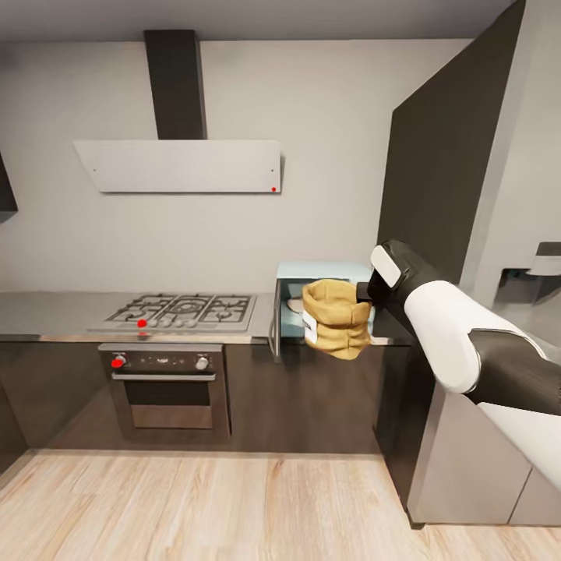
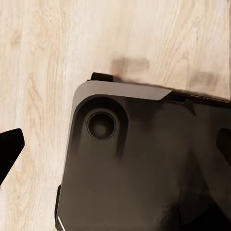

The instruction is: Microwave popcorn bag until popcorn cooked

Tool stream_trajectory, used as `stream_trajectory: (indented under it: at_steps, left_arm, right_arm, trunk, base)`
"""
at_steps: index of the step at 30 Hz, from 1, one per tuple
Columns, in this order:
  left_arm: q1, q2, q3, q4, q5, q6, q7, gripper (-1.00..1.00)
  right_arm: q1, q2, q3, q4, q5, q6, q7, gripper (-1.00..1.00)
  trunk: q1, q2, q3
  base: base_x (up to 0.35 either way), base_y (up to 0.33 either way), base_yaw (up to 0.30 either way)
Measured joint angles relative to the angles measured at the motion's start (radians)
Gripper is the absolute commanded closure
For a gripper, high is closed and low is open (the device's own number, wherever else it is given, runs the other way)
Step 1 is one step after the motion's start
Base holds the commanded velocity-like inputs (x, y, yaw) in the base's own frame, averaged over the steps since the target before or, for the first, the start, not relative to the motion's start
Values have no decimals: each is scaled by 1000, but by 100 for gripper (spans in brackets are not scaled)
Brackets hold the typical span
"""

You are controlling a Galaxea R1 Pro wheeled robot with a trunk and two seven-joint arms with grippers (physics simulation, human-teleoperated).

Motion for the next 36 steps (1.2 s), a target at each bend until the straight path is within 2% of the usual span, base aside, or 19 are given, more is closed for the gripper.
stream_trajectory:
  at_steps: [10, 36]
  left_arm:
    - [0, 0, 0, 0, 0, 0, 0, -100]
    - [0, -1, 1, 0, 0, 0, 0, -100]
  right_arm:
    - [0, -1, 1, 0, 3, 0, 1, 100]
    - [1, 0, -4, 4, 0, 0, 2, 100]
  trunk:
    - [0, 0, 0]
    - [1, 0, 0]
  base:
    - [301, 0, 0]
    - [7, 0, 0]
